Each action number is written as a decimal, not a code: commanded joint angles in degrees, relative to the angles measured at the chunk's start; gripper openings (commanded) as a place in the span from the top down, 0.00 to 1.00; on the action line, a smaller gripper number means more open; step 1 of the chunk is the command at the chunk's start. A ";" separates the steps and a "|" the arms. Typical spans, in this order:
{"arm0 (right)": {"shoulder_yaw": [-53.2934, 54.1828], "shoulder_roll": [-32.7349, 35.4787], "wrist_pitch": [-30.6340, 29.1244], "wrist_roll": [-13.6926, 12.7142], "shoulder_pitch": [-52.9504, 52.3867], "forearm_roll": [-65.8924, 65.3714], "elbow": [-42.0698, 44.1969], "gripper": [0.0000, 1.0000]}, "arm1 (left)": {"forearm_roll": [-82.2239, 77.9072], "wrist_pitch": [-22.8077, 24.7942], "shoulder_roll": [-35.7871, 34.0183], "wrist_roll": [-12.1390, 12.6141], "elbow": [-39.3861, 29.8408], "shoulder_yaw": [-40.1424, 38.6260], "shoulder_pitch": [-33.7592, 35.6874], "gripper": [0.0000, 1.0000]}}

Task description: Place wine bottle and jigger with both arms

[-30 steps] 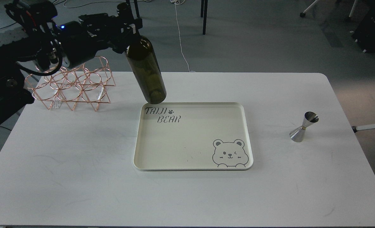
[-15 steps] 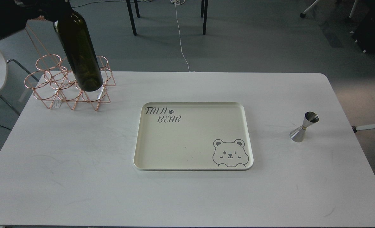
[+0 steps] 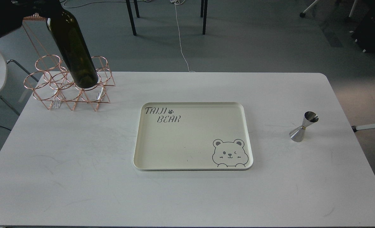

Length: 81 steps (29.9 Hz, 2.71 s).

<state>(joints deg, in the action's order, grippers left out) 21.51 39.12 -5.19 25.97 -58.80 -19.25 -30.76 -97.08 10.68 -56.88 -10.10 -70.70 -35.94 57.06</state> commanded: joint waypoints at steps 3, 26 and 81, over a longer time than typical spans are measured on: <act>0.03 -0.01 -0.08 0.04 0.08 0.09 0.00 0.04 | -0.04 -0.31 1.33 0.17 1.53 0.26 -0.02 0.83; -0.06 -0.10 -0.17 -0.05 -0.53 0.00 0.00 0.04 | -0.74 -2.07 4.32 0.00 5.48 1.48 -0.89 0.82; 0.99 -0.88 -1.13 1.54 7.46 12.37 -0.09 0.01 | 106.53 3.98 0.81 -4.48 21.65 6.68 -4.49 0.02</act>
<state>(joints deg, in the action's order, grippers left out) 22.54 38.84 -6.14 27.86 -52.92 -12.56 -30.88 0.16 12.08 -56.32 -12.99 -50.12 -29.31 54.99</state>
